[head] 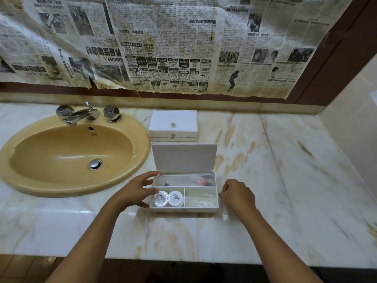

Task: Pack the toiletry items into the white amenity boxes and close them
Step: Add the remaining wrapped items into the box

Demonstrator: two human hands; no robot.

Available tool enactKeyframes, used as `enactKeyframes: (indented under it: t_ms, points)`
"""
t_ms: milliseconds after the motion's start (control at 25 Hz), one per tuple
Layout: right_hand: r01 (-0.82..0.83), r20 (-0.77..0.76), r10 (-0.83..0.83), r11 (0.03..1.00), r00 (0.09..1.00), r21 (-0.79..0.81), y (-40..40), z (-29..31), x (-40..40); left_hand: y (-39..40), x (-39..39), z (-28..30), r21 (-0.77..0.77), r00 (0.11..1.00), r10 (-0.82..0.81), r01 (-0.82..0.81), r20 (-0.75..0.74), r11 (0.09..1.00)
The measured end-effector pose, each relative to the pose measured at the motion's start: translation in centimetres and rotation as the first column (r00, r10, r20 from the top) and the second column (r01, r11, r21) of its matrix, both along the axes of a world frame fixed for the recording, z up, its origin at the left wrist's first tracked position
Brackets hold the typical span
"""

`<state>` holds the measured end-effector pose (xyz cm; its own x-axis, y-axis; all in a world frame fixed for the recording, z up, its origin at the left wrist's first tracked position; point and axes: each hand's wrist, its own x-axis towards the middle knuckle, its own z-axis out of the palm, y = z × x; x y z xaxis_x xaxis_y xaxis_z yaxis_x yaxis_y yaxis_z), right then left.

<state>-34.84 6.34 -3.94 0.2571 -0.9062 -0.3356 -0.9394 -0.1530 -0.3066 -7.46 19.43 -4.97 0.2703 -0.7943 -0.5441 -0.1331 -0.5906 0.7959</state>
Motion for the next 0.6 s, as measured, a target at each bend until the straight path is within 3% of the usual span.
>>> enactKeyframes:
  t_ms: [200,600]
  points:
    - [-0.064,-0.093,0.072,0.994,0.993,0.084,0.6,-1.5,-0.1,0.1,-0.3,0.4,-0.005,1.0,0.002,-0.002,0.0,1.0]
    - [0.054,0.015,-0.054,0.998,0.998,-0.024,-0.1,-0.9,0.1,0.0,-0.4,0.7,-0.003,1.0,0.002,-0.002,0.001,1.0]
